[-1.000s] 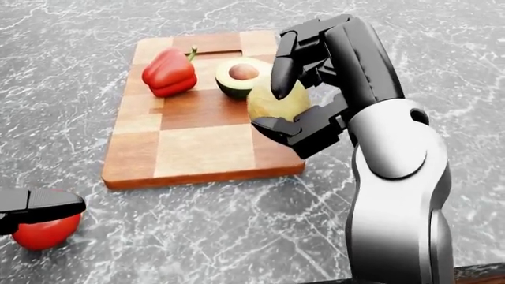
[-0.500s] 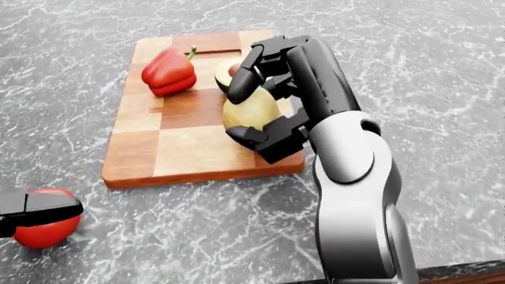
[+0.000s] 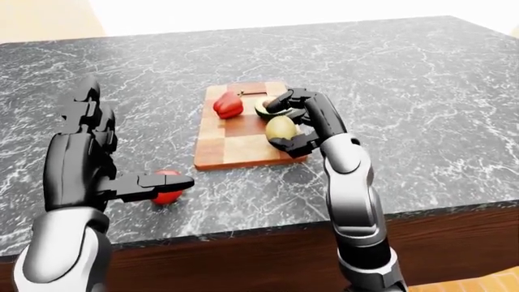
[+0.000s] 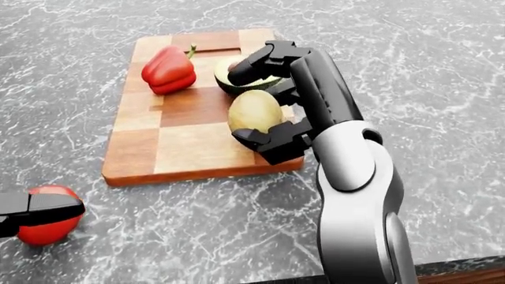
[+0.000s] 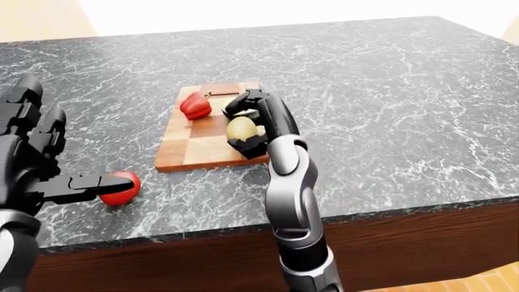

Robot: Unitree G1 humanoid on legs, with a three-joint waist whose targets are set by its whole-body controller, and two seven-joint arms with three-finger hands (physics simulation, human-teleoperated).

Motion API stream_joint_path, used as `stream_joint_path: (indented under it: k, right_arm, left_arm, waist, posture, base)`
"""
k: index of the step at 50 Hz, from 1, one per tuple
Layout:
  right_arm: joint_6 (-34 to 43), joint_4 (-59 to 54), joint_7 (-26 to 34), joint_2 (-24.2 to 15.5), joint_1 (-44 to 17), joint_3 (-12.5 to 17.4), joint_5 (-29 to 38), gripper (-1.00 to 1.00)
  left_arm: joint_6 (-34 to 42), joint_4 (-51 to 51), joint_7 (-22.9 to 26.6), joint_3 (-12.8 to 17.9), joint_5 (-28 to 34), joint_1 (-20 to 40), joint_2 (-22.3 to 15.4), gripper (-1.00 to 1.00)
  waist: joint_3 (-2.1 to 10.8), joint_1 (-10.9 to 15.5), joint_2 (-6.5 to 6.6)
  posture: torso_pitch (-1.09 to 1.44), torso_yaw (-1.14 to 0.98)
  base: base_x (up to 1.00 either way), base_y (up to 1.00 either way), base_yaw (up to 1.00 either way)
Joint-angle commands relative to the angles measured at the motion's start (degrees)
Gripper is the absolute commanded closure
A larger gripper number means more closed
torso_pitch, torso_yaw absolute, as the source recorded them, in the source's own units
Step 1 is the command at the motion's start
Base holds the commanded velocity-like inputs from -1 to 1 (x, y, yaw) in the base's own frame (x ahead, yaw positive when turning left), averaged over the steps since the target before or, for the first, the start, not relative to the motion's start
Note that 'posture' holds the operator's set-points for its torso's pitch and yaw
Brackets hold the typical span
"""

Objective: Place the avocado, onion, tomato and bell pepper on the cutting board.

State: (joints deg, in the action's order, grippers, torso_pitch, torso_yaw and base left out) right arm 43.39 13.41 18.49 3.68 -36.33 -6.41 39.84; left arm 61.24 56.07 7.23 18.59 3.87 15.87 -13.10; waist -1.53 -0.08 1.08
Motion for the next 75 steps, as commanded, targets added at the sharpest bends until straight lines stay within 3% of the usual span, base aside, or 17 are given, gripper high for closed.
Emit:
stream_joint_path:
  k: [1, 13, 29, 36, 46, 48, 49, 50, 57, 66, 75]
  right_arm:
    - [-2.34, 1.73, -1.12, 0.02, -1.45, 0.14, -0.04, 0.07]
    - [-3.26, 1.38, -1.69, -0.23, -0.37, -0.03, -0.57, -0.26]
    - [-0.73, 4.49, 0.6, -0.34, -0.45, -0.21, 1.28, -0.33]
    - [3.46, 8.21, 3.4, -3.58, -4.04, 2.78, 1.9, -0.31]
    - [10.46, 19.12, 8.13, -9.93, -2.52, 6.78, 3.09, -0.34]
    - [11.14, 21.2, 8.01, -11.05, -1.16, 8.24, 2.78, -0.47]
    - [11.37, 22.72, 8.56, -11.98, 0.5, 8.92, 2.47, -0.65]
    - [11.73, 24.06, 8.4, -12.67, 1.65, 10.13, 2.12, -1.0]
    - [14.54, 31.81, 4.15, -14.67, 7.43, 15.15, -3.21, -1.0]
    - [14.56, 31.5, -2.14, -16.78, 7.71, 15.32, -8.17, -1.0]
    - [13.98, 31.08, -3.4, -17.95, 8.51, 15.76, -9.86, -1.0]
  left_arm:
    - [-2.87, 0.88, -0.45, 0.34, 0.27, 0.8, -0.44, -1.0]
    - [-4.46, 0.27, -0.75, -0.03, 0.53, -0.3, -0.02, -1.0]
    - [-3.07, 0.98, -0.42, 0.25, 0.56, 0.28, -0.3, -1.0]
    - [-1.29, 1.85, 0.02, 1.21, 0.14, 1.3, -1.02, -1.0]
    - [2.27, 3.92, 0.58, 2.81, -0.94, 2.86, -2.61, -1.0]
    - [2.21, 3.92, 0.61, 3.45, -1.44, 2.6, -3.01, -1.0]
    - [2.51, 3.92, 0.46, 3.79, -1.97, 2.95, -3.16, -1.0]
    - [2.58, 3.92, 0.18, 3.76, -2.33, 2.88, -3.4, -1.0]
    - [1.46, 3.92, -0.81, 2.88, -3.56, 0.63, -2.96, -1.0]
    - [-1.1, 2.22, 2.26, 1.25, 0.89, -1.68, -2.25, -1.0]
    - [-1.66, 1.78, 5.54, -0.6, 6.79, -2.51, -1.86, -1.0]
  waist:
    - [1.27, 0.01, 0.22]
    - [1.49, 0.03, 0.1]
    - [1.4, 0.04, 0.13]
    - [1.31, 0.07, 0.06]
    - [0.97, 0.15, -0.35]
    - [0.88, 0.2, -0.4]
    - [0.81, 0.25, -0.41]
    - [0.79, 0.21, -0.47]
    - [0.86, 0.28, -0.74]
    - [0.85, 0.08, -0.82]
    - [0.92, 0.18, -1.09]
  posture:
    - [0.0, 0.0]
    - [0.0, 0.0]
    - [0.0, 0.0]
    - [0.0, 0.0]
    - [0.0, 0.0]
    - [0.0, 0.0]
    - [0.0, 0.0]
    - [0.0, 0.0]
    - [0.0, 0.0]
    - [0.0, 0.0]
    - [0.0, 0.0]
  base:
    - [0.0, 0.0, 0.0]
    - [0.0, 0.0, 0.0]
    - [0.0, 0.0, 0.0]
    - [0.0, 0.0, 0.0]
    - [0.0, 0.0, 0.0]
    - [0.0, 0.0, 0.0]
    - [0.0, 0.0, 0.0]
    - [0.0, 0.0, 0.0]
    - [0.0, 0.0, 0.0]
    - [0.0, 0.0, 0.0]
    - [0.0, 0.0, 0.0]
